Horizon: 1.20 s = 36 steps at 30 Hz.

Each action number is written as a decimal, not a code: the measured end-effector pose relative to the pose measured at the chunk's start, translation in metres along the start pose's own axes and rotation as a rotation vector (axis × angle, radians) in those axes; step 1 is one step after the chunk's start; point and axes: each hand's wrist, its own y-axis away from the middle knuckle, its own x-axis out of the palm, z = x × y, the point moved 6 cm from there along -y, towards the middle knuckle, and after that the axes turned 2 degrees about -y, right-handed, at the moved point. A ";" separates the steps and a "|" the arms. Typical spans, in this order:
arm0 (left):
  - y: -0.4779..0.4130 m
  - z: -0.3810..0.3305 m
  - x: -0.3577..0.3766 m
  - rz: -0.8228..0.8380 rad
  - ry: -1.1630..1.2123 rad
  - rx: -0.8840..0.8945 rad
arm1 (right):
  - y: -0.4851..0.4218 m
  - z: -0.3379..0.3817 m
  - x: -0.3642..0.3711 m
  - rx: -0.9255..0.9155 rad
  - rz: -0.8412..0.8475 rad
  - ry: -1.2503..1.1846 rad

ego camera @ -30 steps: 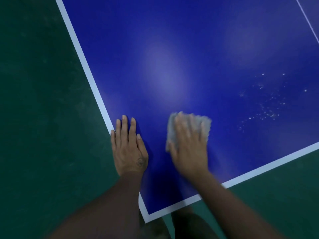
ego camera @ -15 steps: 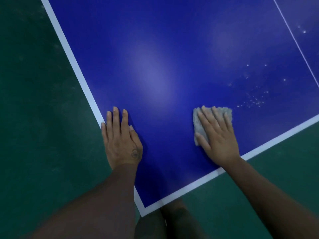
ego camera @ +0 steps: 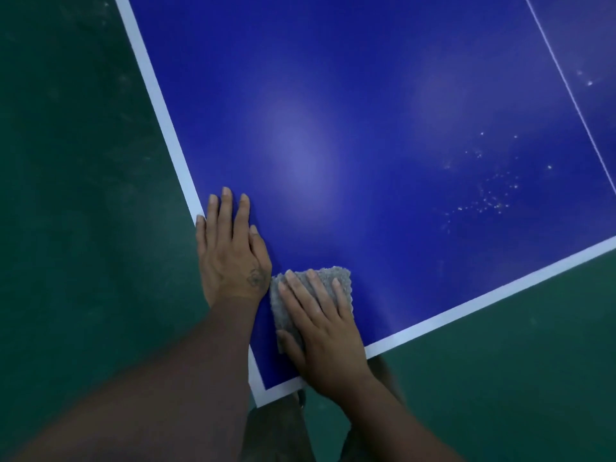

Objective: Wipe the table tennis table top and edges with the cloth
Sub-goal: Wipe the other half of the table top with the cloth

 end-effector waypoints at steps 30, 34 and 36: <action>-0.033 -0.170 0.044 0.009 -0.081 -0.198 | -0.057 -0.279 -0.118 -0.170 -0.066 0.131; -0.031 -0.165 0.046 -0.020 -0.094 -0.204 | -0.052 -0.302 -0.126 -0.131 -0.090 0.143; -0.033 -0.166 0.047 -0.022 -0.098 -0.202 | -0.066 -0.280 -0.119 -0.124 -0.094 0.135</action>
